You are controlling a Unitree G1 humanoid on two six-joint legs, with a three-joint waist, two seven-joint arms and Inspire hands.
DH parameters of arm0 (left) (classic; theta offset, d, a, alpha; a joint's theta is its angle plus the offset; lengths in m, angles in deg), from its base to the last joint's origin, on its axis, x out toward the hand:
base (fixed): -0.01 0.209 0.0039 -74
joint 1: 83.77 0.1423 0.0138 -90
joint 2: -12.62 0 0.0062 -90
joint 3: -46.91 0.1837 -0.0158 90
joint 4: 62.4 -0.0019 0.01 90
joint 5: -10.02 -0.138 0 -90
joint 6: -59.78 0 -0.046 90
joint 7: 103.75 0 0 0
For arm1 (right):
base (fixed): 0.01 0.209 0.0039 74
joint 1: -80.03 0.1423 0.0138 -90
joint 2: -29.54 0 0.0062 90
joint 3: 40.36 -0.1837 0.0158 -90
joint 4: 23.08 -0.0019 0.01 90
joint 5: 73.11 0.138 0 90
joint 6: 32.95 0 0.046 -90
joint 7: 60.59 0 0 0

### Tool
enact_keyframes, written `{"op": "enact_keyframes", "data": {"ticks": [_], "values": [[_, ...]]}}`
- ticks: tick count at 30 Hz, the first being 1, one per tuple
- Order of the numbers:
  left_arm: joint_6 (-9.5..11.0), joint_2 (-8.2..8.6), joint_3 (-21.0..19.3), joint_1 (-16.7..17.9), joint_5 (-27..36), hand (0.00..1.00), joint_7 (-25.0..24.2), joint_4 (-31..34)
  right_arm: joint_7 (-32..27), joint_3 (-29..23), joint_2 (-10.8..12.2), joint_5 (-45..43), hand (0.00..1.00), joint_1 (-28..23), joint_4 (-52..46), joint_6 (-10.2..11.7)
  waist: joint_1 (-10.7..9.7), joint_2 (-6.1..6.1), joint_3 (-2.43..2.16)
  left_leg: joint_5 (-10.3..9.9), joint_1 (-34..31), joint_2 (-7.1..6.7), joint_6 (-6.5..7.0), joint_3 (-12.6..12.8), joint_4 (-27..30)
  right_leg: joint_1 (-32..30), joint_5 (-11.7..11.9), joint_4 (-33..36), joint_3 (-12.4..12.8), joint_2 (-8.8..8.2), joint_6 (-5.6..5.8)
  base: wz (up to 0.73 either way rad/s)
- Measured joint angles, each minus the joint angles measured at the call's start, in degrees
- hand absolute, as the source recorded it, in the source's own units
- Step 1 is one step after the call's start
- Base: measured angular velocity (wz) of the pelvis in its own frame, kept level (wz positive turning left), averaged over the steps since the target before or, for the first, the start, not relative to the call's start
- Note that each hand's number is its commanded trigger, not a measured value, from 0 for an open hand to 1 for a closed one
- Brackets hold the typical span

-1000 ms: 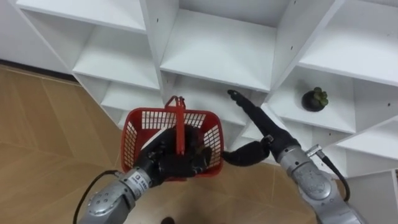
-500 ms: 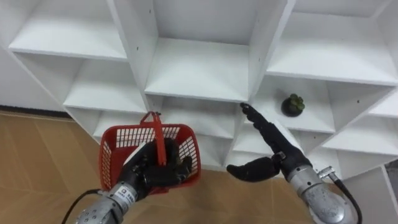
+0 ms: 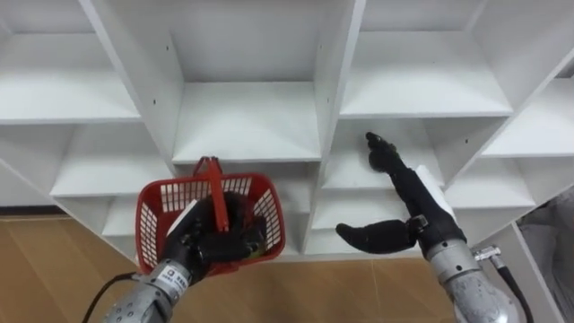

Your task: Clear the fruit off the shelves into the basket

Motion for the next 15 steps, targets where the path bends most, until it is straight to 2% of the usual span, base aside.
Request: {"op": "enact_keyframes", "data": {"ticks": [7,11,15], "values": [[0.01,-0.01,0.52,0.06,0.22,1.0,1.07,0.01,-2.23,-0.02,-0.01,1.64,0.0,0.0,0.0,0.35,-0.05,0.65,-0.08,-0.04,0.77,0.03,-0.03,0.09,-0.54,0.24,0.14,-0.03,0.28,0.14,-0.06,-0.05],[0.02,-0.13,1.01,0.05,1.74,1.0,1.1,0.0,-3.35,-0.01,-0.06,6.26,0.0,0.01,0.01,0.62,-0.2,1.36,-0.06,-0.04,1.53,0.0,-0.04,0.09,-0.76,1.06,0.14,-0.05,0.33,0.13,-0.06,0.0],[0.01,-0.2,1.05,0.08,2.24,1.0,1.01,0.01,-3.85,-0.02,-0.22,8.5,0.0,0.03,0.01,0.61,-0.14,1.45,-0.02,-0.04,1.54,0.0,-0.04,0.1,-0.8,1.04,0.14,-0.1,0.38,0.16,-0.05,0.0]]}}
